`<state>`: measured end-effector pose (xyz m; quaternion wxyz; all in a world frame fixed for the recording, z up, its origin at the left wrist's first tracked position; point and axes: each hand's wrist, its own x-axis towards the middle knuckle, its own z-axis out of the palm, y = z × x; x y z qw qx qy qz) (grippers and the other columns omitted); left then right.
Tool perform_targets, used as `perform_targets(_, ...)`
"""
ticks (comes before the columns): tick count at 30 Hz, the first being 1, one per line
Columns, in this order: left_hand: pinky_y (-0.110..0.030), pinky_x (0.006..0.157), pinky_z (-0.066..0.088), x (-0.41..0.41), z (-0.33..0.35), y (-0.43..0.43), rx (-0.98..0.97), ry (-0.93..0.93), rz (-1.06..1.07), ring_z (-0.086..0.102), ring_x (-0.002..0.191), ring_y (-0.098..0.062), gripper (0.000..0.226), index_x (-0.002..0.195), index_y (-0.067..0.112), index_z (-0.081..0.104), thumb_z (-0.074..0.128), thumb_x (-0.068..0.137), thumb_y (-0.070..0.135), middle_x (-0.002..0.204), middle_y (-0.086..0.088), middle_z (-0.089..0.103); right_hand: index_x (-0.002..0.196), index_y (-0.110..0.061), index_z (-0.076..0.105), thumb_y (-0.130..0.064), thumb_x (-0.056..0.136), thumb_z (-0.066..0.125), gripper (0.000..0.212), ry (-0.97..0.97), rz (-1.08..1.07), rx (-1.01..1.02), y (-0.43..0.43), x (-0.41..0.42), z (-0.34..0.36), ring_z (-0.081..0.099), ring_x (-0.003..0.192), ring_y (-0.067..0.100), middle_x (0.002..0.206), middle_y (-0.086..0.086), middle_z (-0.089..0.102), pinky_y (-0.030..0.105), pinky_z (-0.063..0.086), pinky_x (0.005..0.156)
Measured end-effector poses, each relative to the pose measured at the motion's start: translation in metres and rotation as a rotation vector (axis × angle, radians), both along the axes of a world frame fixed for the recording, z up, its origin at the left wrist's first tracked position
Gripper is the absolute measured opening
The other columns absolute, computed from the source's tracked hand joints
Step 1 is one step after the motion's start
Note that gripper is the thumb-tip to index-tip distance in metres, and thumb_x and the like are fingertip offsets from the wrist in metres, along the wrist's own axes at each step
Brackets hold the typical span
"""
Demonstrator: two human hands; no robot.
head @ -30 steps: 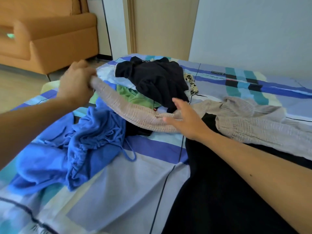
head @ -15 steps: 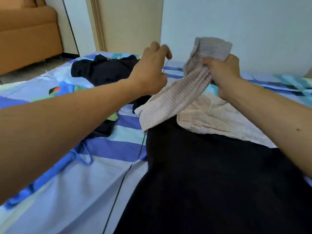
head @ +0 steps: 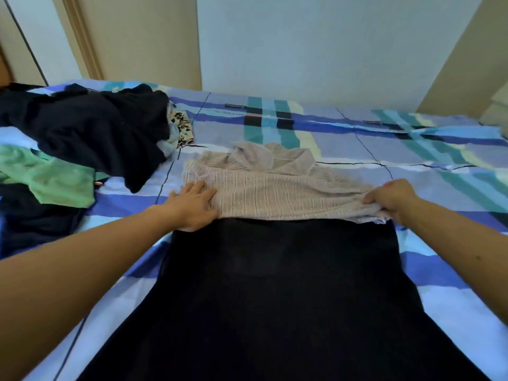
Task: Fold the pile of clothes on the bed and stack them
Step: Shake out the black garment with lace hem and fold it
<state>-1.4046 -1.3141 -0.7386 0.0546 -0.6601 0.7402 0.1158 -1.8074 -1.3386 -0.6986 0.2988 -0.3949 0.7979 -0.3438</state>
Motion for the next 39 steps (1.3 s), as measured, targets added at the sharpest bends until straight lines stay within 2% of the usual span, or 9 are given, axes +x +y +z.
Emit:
perform_targets(6, -0.053, 0.108, 0.036, -0.014, 0.024, -0.023, -0.208, -0.045, 0.052, 0.043, 0.13, -0.038, 0.056, 0.125, 0.019, 0.058, 0.04, 0.093, 0.061, 0.142, -0.018, 0.046, 0.143, -0.014, 0.035, -0.014, 0.079, 0.076, 0.076, 0.435, 0.266, -0.156, -0.015, 0.006, -0.011, 0.055, 0.115, 0.036, 0.133, 0.019, 0.05, 0.041, 0.047, 0.087)
perform_targets(14, -0.057, 0.119, 0.019, -0.034, 0.026, -0.09, -0.111, -0.198, 0.003, 0.02, 0.148, -0.037, 0.137, 0.155, 0.023, 0.021, 0.06, 0.045, 0.095, 0.159, -0.014, 0.026, 0.159, -0.022, -0.01, -0.06, 0.061, 0.087, 0.143, 0.722, 0.75, 0.201, -0.077, 0.023, -0.007, 0.004, 0.154, 0.031, 0.168, 0.009, 0.0, 0.057, 0.014, 0.122)
perform_targets(18, -0.059, 0.121, 0.002, -0.041, 0.016, -0.126, 0.045, -0.181, 0.064, -0.009, 0.151, -0.043, 0.17, 0.156, 0.02, -0.021, 0.072, 0.03, 0.087, 0.166, -0.017, -0.01, 0.157, -0.018, -0.018, -0.053, 0.066, 0.087, 0.143, 0.582, 0.837, 0.342, -0.094, 0.023, -0.015, 0.023, 0.149, 0.033, 0.165, 0.008, 0.016, 0.045, 0.024, 0.119)
perform_targets(21, -0.055, 0.123, 0.013, -0.043, 0.016, -0.141, 0.147, -0.073, 0.068, 0.007, 0.151, -0.043, 0.178, 0.152, 0.016, -0.029, 0.078, 0.023, 0.078, 0.166, -0.018, 0.003, 0.149, -0.017, 0.027, -0.039, 0.064, 0.092, 0.109, 0.471, 0.864, 0.31, -0.097, 0.029, -0.016, 0.054, 0.126, 0.026, 0.14, 0.0, 0.052, 0.04, 0.044, 0.107)
perform_targets(23, -0.053, 0.12, 0.026, -0.045, 0.018, -0.146, 0.138, -0.063, -0.014, 0.032, 0.144, -0.039, 0.158, 0.158, 0.015, 0.003, 0.084, 0.035, 0.073, 0.159, -0.014, 0.031, 0.12, -0.017, 0.058, -0.022, 0.071, 0.088, 0.057, 0.435, 0.916, 0.349, -0.094, 0.034, -0.012, 0.066, 0.101, 0.018, 0.115, 0.001, 0.069, 0.033, 0.053, 0.09)
perform_targets(25, -0.05, 0.116, 0.035, -0.049, 0.021, -0.141, 0.142, -0.093, -0.113, 0.046, 0.134, -0.033, 0.12, 0.151, 0.019, 0.034, 0.087, 0.053, 0.063, 0.148, -0.004, 0.047, 0.109, -0.016, 0.067, -0.018, 0.075, 0.084, 0.038, 0.418, 0.966, 0.454, -0.09, 0.041, -0.002, 0.072, 0.092, 0.024, 0.104, 0.005, 0.076, 0.039, 0.058, 0.087)
perform_targets(29, -0.042, 0.108, 0.043, -0.053, 0.043, -0.137, 0.23, -0.174, -0.112, 0.058, 0.112, -0.027, 0.076, 0.134, 0.014, 0.05, 0.088, 0.072, 0.037, 0.123, -0.003, 0.06, 0.119, -0.014, 0.066, -0.027, 0.059, 0.091, 0.067, 0.379, 0.955, 0.712, -0.097, 0.053, 0.026, 0.069, 0.105, 0.035, 0.113, 0.011, 0.073, 0.054, 0.049, 0.101)
perform_targets(35, -0.044, 0.075, 0.051, -0.074, 0.147, -0.181, -0.651, -0.196, 0.036, 0.066, 0.091, -0.041, 0.02, 0.095, 0.005, 0.063, 0.073, 0.079, 0.011, 0.095, -0.021, 0.064, 0.127, -0.003, 0.053, -0.031, 0.086, 0.068, 0.051, 0.836, 0.414, -0.342, -0.147, 0.077, 0.101, 0.054, 0.116, 0.049, 0.129, 0.029, 0.053, 0.051, 0.046, 0.096)
perform_targets(39, -0.054, 0.066, 0.056, -0.055, 0.165, -0.178, -0.75, -0.117, -0.056, 0.062, 0.07, -0.04, 0.013, 0.076, 0.006, 0.055, 0.066, 0.079, 0.011, 0.076, -0.023, 0.06, 0.122, -0.005, 0.056, -0.03, 0.08, 0.059, 0.05, 0.934, 0.386, -0.417, -0.148, 0.062, 0.122, 0.055, 0.112, 0.051, 0.123, 0.03, 0.056, 0.052, 0.048, 0.09)
